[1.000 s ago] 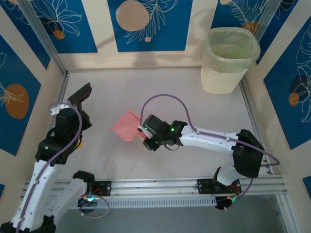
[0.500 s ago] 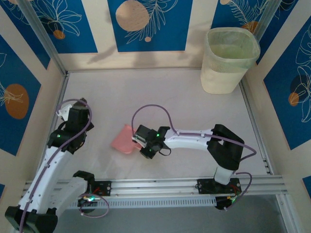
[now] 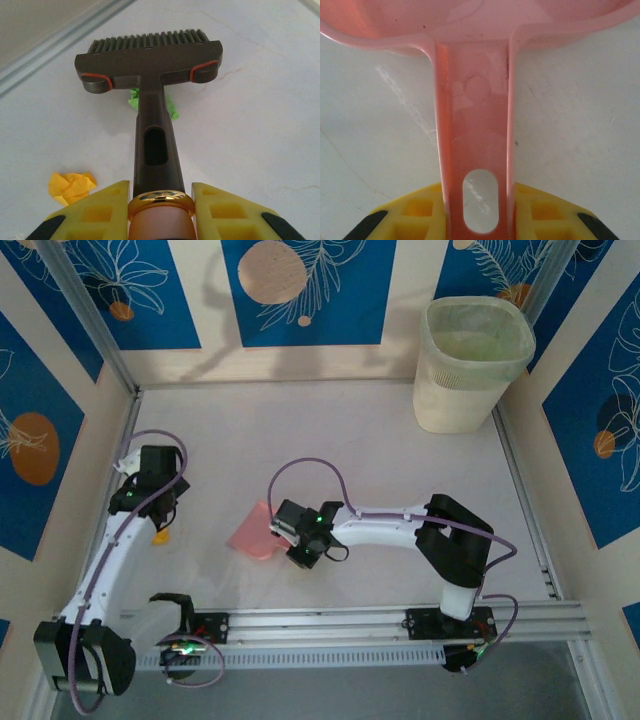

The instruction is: Sweep away the paper scraps from the table

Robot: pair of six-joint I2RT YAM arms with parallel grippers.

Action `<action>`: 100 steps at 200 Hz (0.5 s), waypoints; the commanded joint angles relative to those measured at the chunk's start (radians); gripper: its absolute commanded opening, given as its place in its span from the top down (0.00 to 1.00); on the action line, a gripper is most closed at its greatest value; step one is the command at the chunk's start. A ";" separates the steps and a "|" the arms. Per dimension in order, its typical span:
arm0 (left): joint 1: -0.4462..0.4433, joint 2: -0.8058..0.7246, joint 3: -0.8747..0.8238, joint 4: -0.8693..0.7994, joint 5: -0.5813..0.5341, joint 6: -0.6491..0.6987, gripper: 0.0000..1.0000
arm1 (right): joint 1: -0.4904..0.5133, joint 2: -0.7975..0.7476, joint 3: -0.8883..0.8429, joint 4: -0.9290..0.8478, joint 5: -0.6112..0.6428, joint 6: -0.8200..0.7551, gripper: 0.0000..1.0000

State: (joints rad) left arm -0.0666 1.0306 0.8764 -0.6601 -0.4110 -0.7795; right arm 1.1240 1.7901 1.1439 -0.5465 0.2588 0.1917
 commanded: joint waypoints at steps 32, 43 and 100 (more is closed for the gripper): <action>0.021 0.022 -0.027 0.064 0.131 -0.002 1.00 | 0.008 0.014 0.028 -0.011 -0.018 0.003 1.00; 0.021 0.011 -0.043 0.068 0.160 -0.002 1.00 | 0.007 0.011 0.027 -0.009 -0.016 0.002 1.00; 0.019 -0.073 -0.126 0.079 0.339 -0.003 1.00 | 0.006 0.008 0.020 -0.006 -0.013 0.006 1.00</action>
State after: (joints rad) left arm -0.0563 0.9962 0.7837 -0.5926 -0.2028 -0.7788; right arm 1.1248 1.7901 1.1439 -0.5461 0.2584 0.1917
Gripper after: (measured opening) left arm 0.267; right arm 0.258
